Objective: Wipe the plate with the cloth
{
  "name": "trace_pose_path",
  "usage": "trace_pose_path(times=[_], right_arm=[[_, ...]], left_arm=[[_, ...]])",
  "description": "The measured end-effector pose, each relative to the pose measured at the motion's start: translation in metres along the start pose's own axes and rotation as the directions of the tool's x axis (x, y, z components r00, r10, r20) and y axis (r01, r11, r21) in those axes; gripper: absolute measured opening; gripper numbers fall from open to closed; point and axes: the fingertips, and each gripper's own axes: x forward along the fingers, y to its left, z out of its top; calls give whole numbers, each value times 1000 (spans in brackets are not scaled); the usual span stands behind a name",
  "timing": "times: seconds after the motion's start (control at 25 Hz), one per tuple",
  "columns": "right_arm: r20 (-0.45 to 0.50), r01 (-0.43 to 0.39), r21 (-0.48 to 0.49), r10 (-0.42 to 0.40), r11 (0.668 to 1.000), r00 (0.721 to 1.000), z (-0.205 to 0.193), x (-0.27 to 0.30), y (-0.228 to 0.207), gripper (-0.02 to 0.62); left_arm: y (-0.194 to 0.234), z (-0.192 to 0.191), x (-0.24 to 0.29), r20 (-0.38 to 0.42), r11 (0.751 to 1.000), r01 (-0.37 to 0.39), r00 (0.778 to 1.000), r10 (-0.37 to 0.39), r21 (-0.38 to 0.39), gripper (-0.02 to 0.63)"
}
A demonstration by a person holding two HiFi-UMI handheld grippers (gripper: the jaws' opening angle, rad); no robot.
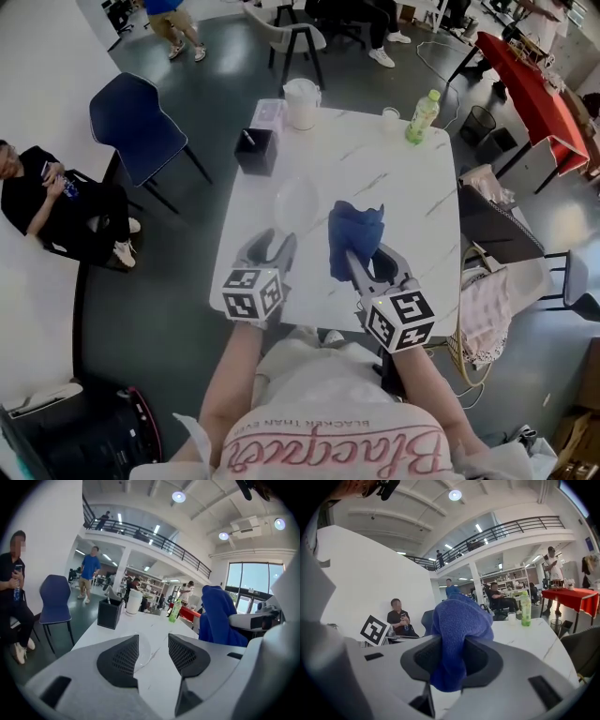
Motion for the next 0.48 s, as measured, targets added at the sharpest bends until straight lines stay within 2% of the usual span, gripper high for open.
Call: trace_pose_path(times=[0.24,0.48], right_arm=[[-73,-31,-24,30,999,997,2,46,-8,104],[-135,-31,1,31,1000,990,-16,88,-10,104]], left_arm=[[47,-12,45,-107,999,8,994,-14,-51,183],[80,-42,78,-276,988,25,959,-66,-150,183]])
